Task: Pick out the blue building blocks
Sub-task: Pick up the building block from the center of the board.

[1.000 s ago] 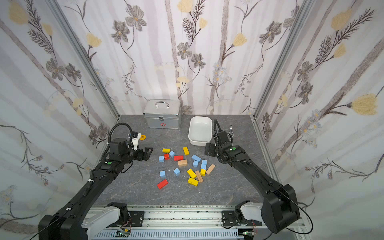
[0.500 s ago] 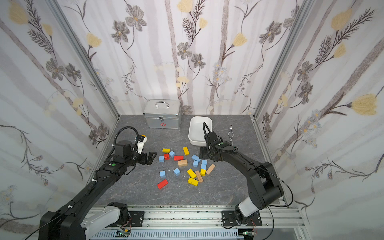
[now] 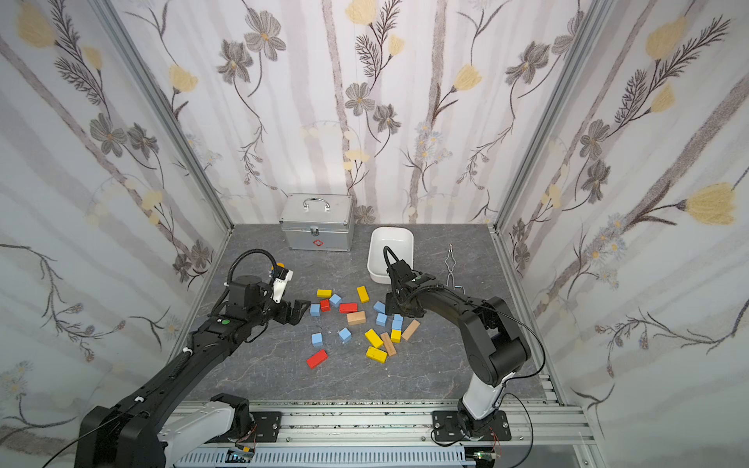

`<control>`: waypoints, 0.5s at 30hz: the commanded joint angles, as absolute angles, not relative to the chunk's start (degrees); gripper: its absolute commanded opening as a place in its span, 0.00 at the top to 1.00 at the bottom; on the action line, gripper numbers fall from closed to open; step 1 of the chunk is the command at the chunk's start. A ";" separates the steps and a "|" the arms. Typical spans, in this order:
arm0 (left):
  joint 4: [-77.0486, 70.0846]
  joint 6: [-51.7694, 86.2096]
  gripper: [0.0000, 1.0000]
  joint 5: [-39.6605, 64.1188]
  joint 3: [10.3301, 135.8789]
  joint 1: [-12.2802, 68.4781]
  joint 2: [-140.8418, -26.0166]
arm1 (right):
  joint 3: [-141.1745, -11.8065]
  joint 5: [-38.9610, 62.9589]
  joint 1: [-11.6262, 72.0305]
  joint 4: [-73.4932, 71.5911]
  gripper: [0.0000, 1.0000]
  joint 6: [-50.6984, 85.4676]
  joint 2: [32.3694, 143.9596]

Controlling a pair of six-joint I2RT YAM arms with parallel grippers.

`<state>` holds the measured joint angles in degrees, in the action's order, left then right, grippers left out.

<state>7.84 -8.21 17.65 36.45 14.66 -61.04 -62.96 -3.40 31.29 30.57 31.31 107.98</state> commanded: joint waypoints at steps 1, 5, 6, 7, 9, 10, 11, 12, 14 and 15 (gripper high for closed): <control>5.94 -10.10 0.00 17.97 36.04 15.35 -61.35 | -63.28 -5.70 31.41 30.76 0.28 32.66 108.69; 5.72 -10.56 0.00 17.75 35.75 16.31 -61.74 | -63.20 -5.54 31.55 30.76 0.32 33.12 109.23; 5.63 -10.73 0.00 17.75 35.62 16.48 -61.79 | -63.11 -5.62 31.49 30.85 0.32 33.20 109.14; 5.71 -10.82 0.00 17.62 35.67 16.71 -61.83 | -62.94 -5.63 31.55 30.81 0.33 33.22 109.00; 5.76 -10.94 0.00 17.53 35.63 16.87 -61.82 | -62.54 -5.50 31.54 30.76 0.35 33.29 109.00; 5.76 -11.04 0.00 17.47 35.66 16.90 -61.79 | -62.41 -5.37 31.52 30.75 0.36 33.31 108.98; 5.71 -11.04 0.00 17.48 35.62 16.97 -61.81 | -62.32 -5.28 31.63 30.68 0.37 33.29 108.98; 5.74 -11.12 0.00 17.48 35.62 17.05 -61.83 | -62.15 -5.14 31.63 30.55 0.37 33.29 108.96; 5.78 -11.15 0.00 17.49 35.67 17.05 -61.83 | -61.96 -5.17 31.64 30.25 0.38 33.48 109.07; 5.86 -11.16 0.00 17.49 35.64 17.16 -61.79 | -62.01 -5.19 31.64 30.15 0.38 33.57 109.28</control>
<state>7.07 -10.15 17.56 35.70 17.02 -61.78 -62.06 -4.60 31.55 31.46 32.36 108.84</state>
